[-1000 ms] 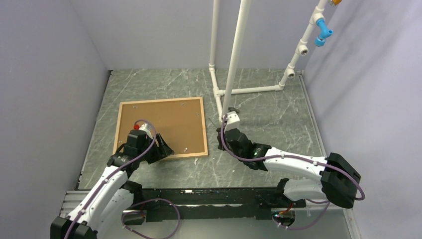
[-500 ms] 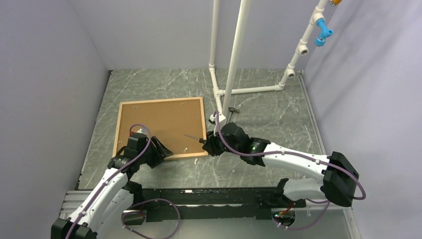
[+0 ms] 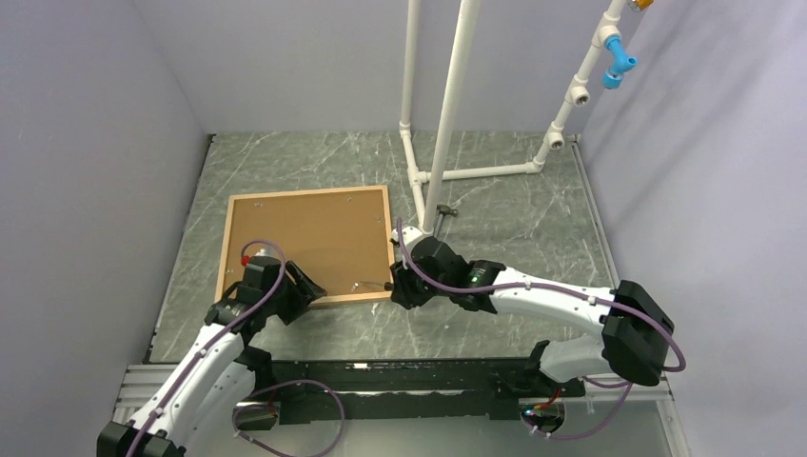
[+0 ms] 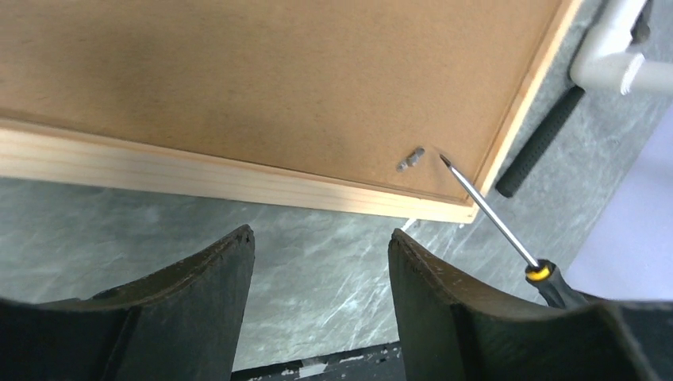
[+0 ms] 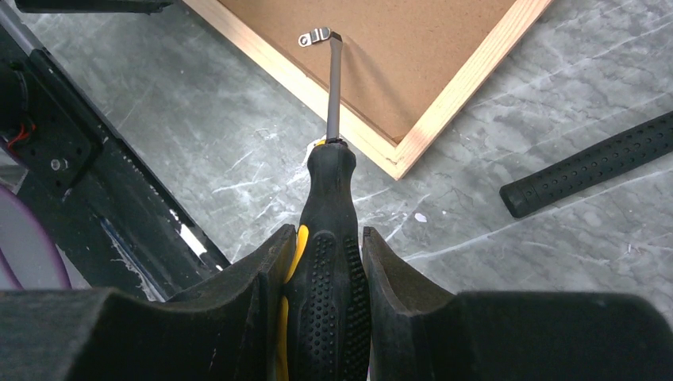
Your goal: Take the photo out of the frame
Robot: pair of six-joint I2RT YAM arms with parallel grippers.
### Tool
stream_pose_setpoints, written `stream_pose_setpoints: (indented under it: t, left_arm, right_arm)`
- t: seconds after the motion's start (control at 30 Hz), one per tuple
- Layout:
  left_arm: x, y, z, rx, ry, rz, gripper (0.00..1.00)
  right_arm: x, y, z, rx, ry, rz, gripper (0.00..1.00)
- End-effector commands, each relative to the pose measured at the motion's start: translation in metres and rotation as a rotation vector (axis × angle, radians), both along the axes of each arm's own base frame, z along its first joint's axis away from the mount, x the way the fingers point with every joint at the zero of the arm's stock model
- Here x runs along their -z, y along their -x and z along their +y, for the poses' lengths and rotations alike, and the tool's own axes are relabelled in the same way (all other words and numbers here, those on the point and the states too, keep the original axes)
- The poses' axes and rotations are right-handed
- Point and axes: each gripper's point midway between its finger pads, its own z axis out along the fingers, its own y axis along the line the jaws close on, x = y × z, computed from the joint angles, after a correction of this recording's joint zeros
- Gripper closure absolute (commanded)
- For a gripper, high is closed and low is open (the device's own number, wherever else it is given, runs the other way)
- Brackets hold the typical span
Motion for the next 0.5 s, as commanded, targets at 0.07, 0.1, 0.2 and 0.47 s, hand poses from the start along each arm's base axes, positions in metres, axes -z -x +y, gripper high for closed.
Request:
stream_pose_setpoints:
  t: [0.07,0.1,0.2,0.47]
  left_arm:
    - [-0.005,0.002,0.026,-0.067,-0.13,0.005,0.33]
    - [-0.009,-0.002,0.026,-0.034,-0.15,-0.025,0.33]
    - [-0.024,-0.015,0.008,0.156,-0.169,-0.155,0.34]
    - [-0.044,-0.032,-0.037,0.581,-0.447,-0.281,0.35]
  right_arm:
    - [-0.05,-0.011,0.016,0.03,-0.192,-0.102,1.0]
    - [-0.053,-0.012,0.014,0.038,-0.202,-0.118,1.0]
    - [-0.066,-0.019,0.003,0.093,-0.237,-0.182,1.0]
    - [-0.094,-0.036,-0.056,0.359,-0.324,-0.321,1.0]
